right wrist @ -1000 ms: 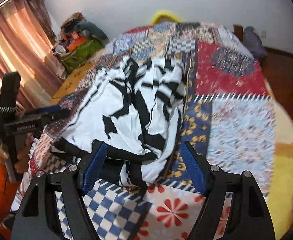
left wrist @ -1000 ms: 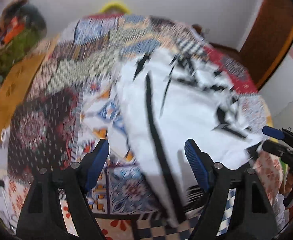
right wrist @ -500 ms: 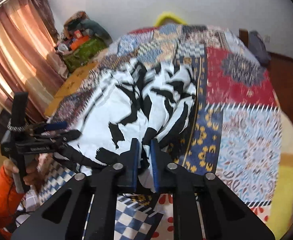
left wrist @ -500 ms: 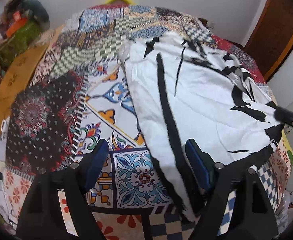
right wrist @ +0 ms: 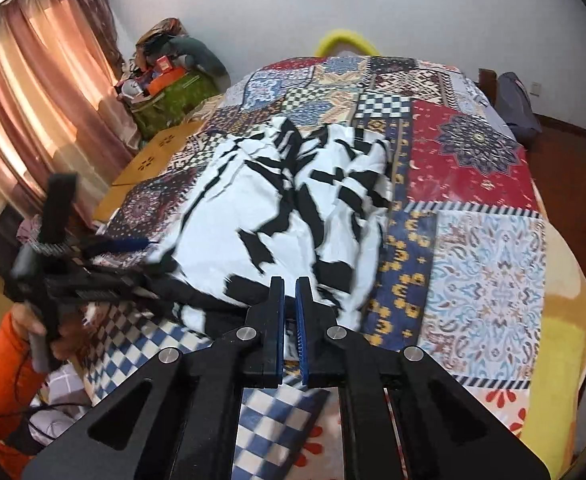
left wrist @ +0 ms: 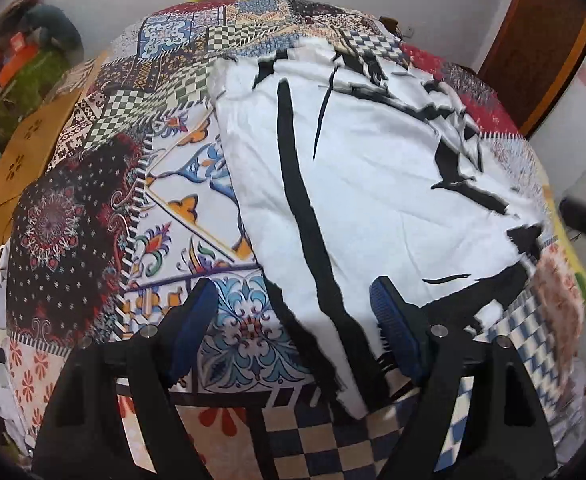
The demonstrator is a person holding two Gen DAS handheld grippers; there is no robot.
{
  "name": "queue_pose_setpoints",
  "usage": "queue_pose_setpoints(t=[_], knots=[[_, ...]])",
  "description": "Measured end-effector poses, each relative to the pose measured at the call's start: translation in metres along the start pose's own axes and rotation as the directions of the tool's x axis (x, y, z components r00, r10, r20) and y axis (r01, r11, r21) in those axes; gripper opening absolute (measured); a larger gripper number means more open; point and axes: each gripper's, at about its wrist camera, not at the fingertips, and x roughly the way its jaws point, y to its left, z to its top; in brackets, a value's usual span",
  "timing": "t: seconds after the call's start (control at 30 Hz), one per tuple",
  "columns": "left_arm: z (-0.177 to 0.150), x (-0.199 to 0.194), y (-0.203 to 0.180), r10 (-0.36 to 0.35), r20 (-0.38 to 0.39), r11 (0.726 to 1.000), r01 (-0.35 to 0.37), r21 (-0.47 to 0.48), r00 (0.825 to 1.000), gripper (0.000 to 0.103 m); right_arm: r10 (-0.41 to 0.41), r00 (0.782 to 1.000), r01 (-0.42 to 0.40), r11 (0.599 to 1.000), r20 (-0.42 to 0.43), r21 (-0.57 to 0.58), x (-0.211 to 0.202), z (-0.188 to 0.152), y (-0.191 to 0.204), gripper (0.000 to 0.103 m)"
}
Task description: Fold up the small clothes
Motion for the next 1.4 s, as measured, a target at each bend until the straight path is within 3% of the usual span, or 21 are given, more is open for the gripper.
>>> queue_pose_setpoints(t=[0.07, 0.13, 0.2, 0.33, 0.43, 0.77, 0.97, 1.13, 1.27, 1.4], knots=[[-0.002, -0.002, 0.001, -0.001, 0.005, 1.000, 0.001, 0.002, 1.000, 0.080, 0.018, 1.000, -0.018, 1.000, 0.008, -0.022, 0.003, 0.007, 0.011, 0.009], [-0.004, -0.003, 0.000, 0.005, 0.004, 1.000, -0.005, 0.011, 1.000, 0.080, 0.028, 0.999, -0.027, 0.998, 0.018, -0.056, 0.008, 0.014, 0.024, 0.026], [-0.007, -0.005, -0.004, 0.025, 0.014, 0.999, -0.025, 0.040, 1.000, 0.080, 0.034, 0.999, -0.032, 0.996, 0.021, -0.089, 0.020, 0.019, 0.034, 0.036], [-0.017, -0.013, -0.015, 0.077, 0.055, 0.991, -0.083, 0.106, 0.996, 0.080, 0.031, 0.997, -0.038, 0.995, -0.068, -0.096, 0.063, 0.017, 0.040, 0.036], [-0.018, -0.014, -0.014, 0.078, 0.062, 0.990, -0.085, 0.111, 0.995, 0.081, 0.020, 0.989, -0.032, 0.996, -0.144, -0.081, 0.084, 0.000, 0.031, 0.036], [-0.014, -0.018, 0.005, -0.004, 0.035, 0.999, 0.002, 0.039, 0.999, 0.082, 0.007, 0.986, -0.030, 0.991, -0.166, -0.133, 0.052, -0.020, 0.019, 0.036], [0.016, -0.036, 0.025, 0.046, 0.108, 0.999, -0.047, 0.012, 0.993, 0.082, 0.011, 0.997, -0.021, 0.990, -0.077, -0.138, 0.037, 0.017, 0.017, 0.036], [0.058, -0.029, 0.038, 0.100, 0.141, 0.995, -0.103, 0.014, 0.985, 0.082, 0.034, 0.999, -0.038, 0.984, -0.028, -0.172, 0.058, 0.062, 0.025, 0.038], [0.091, 0.001, 0.040, 0.106, 0.116, 0.994, -0.110, 0.029, 0.988, 0.083, 0.062, 0.997, -0.071, 0.982, -0.056, -0.177, 0.097, 0.092, 0.026, 0.038], [0.108, 0.042, 0.045, 0.080, 0.044, 0.997, -0.080, -0.001, 0.996, 0.083, 0.109, 0.984, -0.128, 0.983, -0.144, -0.131, 0.147, 0.111, 0.020, 0.038]])
